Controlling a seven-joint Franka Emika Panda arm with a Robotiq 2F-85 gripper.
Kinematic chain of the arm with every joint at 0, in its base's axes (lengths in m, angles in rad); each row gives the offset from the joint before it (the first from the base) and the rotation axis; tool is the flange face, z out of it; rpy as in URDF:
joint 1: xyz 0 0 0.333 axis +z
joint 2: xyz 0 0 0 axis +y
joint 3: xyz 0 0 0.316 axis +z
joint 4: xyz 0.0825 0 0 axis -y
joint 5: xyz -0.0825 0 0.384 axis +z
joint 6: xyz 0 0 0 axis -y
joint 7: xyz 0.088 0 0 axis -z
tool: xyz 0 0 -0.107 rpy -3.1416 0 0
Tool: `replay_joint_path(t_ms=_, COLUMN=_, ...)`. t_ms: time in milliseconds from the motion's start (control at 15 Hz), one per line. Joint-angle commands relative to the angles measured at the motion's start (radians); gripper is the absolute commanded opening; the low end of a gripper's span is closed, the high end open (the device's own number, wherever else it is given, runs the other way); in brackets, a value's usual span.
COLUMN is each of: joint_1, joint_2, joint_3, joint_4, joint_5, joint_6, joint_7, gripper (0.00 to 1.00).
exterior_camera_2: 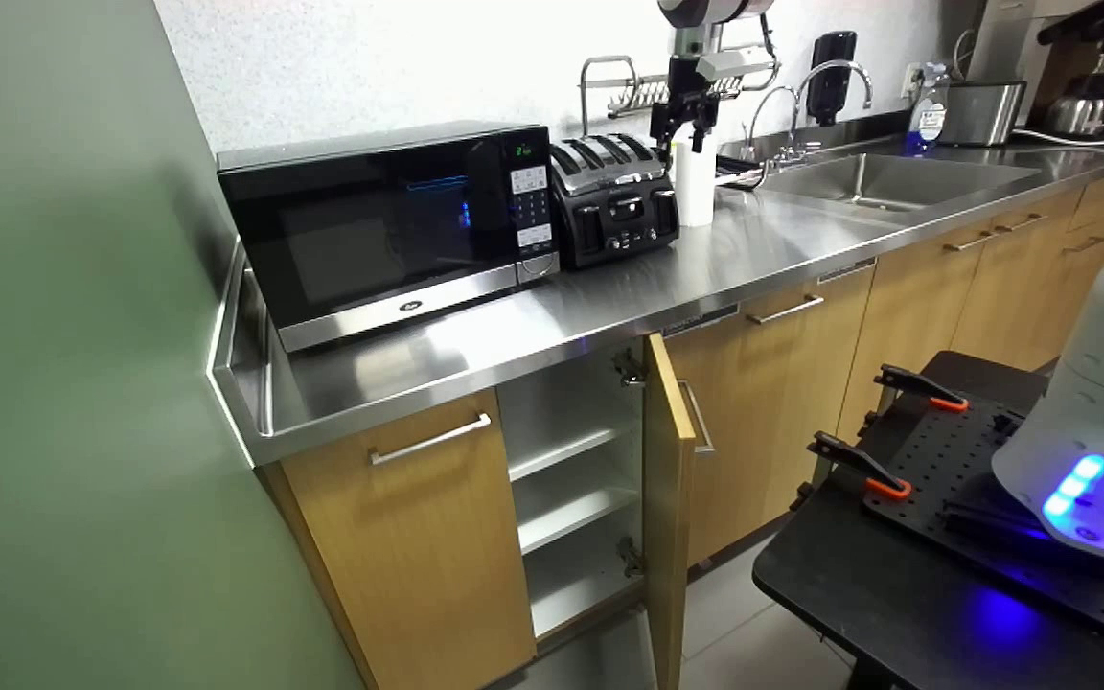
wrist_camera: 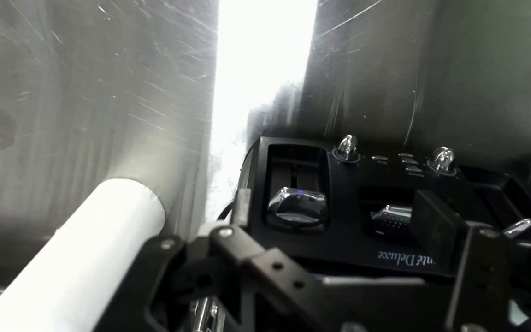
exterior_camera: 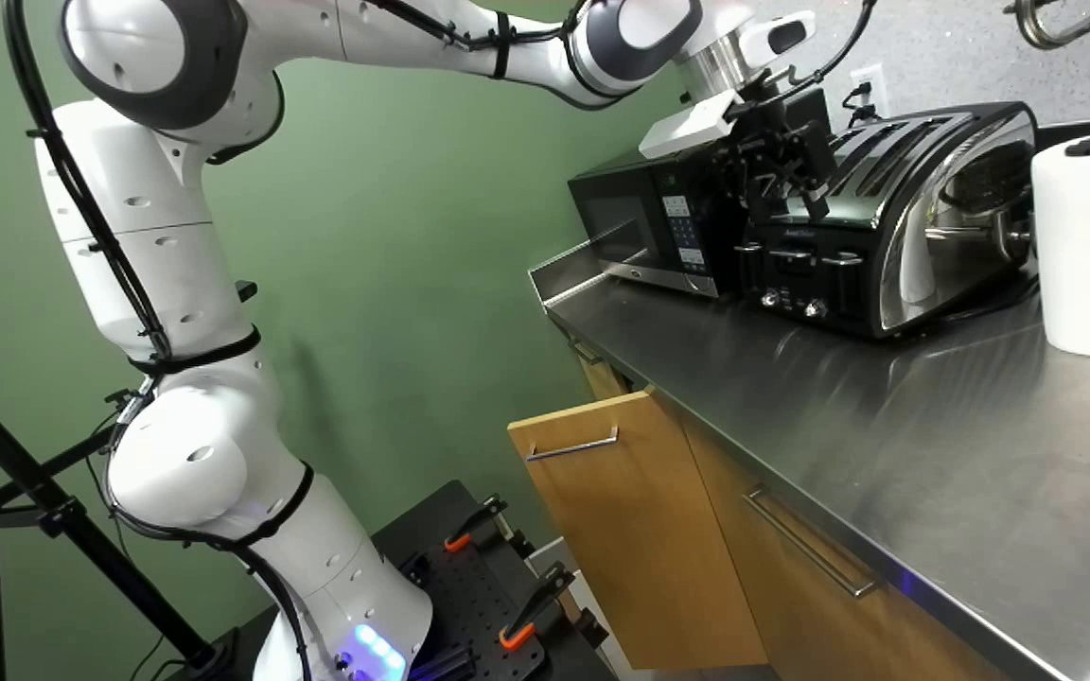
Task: Push down the right toaster lever
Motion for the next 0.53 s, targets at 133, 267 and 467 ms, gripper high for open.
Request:
replay_joint_path(t_ms=133, joint_1=-0.024, joint_2=0.067, joint_3=0.016, joint_4=0.065, joint_5=0.031, joint_6=0.023, joint_7=-0.027, gripper=0.42)
replay_joint_path(t_ms=267, joint_1=-0.030, joint_2=0.093, joint_3=0.022, joint_4=0.090, joint_5=0.041, joint_6=0.021, joint_7=-0.036, gripper=0.27)
replay_joint_path(t_ms=467, joint_1=-0.042, joint_2=0.139, joint_3=0.030, joint_4=0.134, joint_5=0.053, joint_6=0.032, joint_7=-0.057, gripper=0.05)
